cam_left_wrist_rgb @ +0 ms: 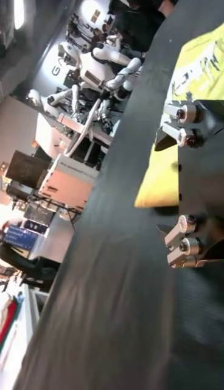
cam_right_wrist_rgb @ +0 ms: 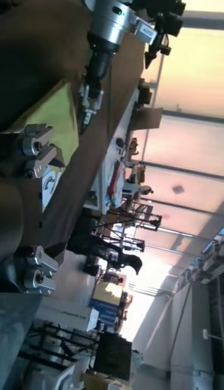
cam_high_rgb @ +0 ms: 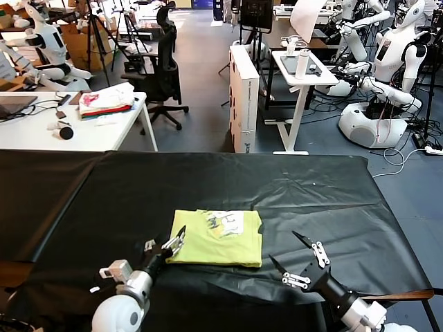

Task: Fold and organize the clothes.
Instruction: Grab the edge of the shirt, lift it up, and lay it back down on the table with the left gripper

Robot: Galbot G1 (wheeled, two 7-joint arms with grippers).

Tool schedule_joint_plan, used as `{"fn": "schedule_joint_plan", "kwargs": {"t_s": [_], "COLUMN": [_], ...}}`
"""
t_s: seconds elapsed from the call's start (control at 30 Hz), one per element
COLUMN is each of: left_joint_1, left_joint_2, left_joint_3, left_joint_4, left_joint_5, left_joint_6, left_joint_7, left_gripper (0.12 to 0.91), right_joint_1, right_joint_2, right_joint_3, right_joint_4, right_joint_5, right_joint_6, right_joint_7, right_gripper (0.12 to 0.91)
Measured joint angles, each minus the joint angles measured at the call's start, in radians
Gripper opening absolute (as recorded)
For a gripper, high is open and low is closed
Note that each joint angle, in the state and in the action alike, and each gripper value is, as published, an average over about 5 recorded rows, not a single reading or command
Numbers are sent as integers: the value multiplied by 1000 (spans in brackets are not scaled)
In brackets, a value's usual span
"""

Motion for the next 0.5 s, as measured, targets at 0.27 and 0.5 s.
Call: {"fn": "schedule_joint_plan", "kwargs": {"t_s": [0.27,0.5], "left_joint_1": [13,20], "left_joint_2": [-15,-34], "left_joint_3": [4,9], "left_joint_4": [-2,-12], "left_joint_5": [-17,-16], "left_joint_6": [-10,-11], "left_joint_7": [6,7], "left_gripper": [865,611], "right_joint_1": [4,10], "right_joint_2": [1,2], "right_joint_3": [-1,-8], "right_joint_4": [1,0], "right_joint_5": [-2,-4], "right_joint_6": [-8,-9], "right_joint_7": [0,-1], "right_gripper": [907,907]}}
